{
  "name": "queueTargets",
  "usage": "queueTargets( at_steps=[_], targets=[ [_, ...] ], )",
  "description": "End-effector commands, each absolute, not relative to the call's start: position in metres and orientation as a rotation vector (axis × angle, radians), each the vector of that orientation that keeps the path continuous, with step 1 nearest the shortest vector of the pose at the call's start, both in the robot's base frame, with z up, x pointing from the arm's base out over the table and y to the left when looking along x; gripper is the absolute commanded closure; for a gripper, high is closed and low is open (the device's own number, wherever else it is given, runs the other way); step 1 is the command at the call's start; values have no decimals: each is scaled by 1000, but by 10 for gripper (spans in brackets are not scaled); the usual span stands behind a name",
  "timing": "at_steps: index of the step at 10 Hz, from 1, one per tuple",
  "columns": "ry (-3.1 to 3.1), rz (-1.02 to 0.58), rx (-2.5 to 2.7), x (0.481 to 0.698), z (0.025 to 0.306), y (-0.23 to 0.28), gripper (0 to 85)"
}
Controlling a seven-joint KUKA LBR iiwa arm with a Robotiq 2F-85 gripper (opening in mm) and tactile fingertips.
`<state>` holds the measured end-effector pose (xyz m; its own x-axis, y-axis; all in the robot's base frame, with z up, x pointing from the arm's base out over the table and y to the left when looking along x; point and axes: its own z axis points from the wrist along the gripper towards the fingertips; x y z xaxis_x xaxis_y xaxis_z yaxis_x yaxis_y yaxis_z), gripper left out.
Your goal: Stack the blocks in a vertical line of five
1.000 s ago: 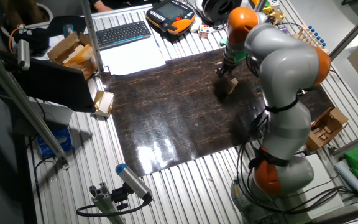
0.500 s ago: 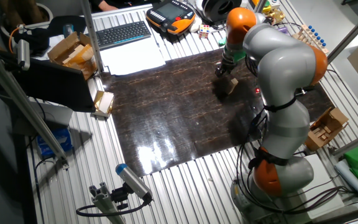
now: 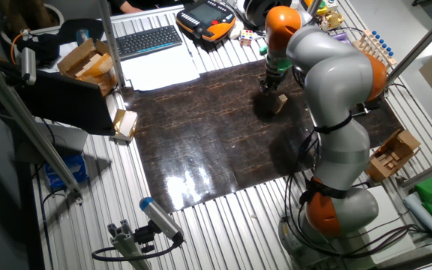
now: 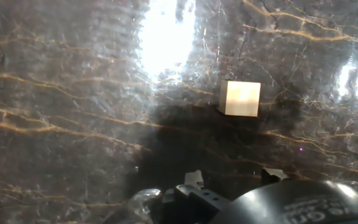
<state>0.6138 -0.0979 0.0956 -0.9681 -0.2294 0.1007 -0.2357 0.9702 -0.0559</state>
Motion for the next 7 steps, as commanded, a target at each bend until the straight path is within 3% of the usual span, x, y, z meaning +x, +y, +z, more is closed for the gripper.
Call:
queueTargets(
  at_steps=[1,4,7],
  targets=[
    [-3033,98,344,614,96,-98,330],
    [-3046,113,320,614,96,-98,267],
    [-3069,139,340,641,94,-106,233]
  ],
)
